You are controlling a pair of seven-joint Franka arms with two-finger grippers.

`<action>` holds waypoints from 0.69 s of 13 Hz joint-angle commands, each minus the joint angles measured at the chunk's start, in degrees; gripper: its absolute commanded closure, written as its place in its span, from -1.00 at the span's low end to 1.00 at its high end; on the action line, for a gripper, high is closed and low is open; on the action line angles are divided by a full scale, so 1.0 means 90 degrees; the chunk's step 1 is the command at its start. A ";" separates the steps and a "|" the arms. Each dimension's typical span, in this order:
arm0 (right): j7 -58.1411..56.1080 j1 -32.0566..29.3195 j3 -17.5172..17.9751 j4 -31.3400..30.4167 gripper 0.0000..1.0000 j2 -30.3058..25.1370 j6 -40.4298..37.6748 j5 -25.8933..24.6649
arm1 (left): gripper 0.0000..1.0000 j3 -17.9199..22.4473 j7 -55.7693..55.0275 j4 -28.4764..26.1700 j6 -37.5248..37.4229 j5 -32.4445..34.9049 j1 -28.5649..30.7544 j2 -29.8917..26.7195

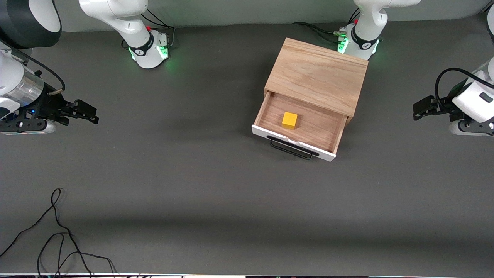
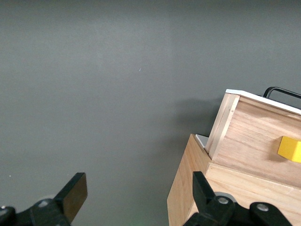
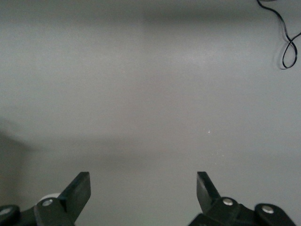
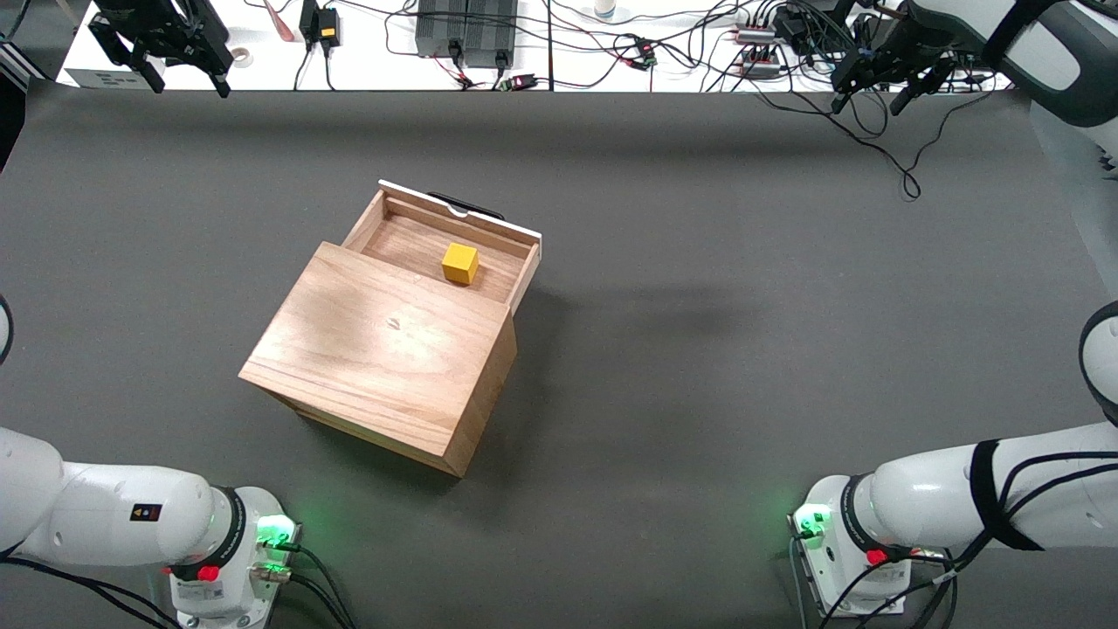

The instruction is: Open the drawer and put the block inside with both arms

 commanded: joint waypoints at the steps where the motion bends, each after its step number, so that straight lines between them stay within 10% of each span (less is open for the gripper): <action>1: -0.0173 -0.0040 -0.0001 -0.0033 -1.00 -0.0002 0.0085 -0.0088 | -1.00 -0.0021 0.0107 -0.0080 -0.0078 -0.0029 0.0033 -0.0124; 9: -0.0183 -0.0040 -0.0011 0.0182 -1.00 0.0116 0.0055 -0.0088 | -1.00 -0.0021 0.0107 -0.0080 -0.0068 -0.0029 0.0023 -0.0114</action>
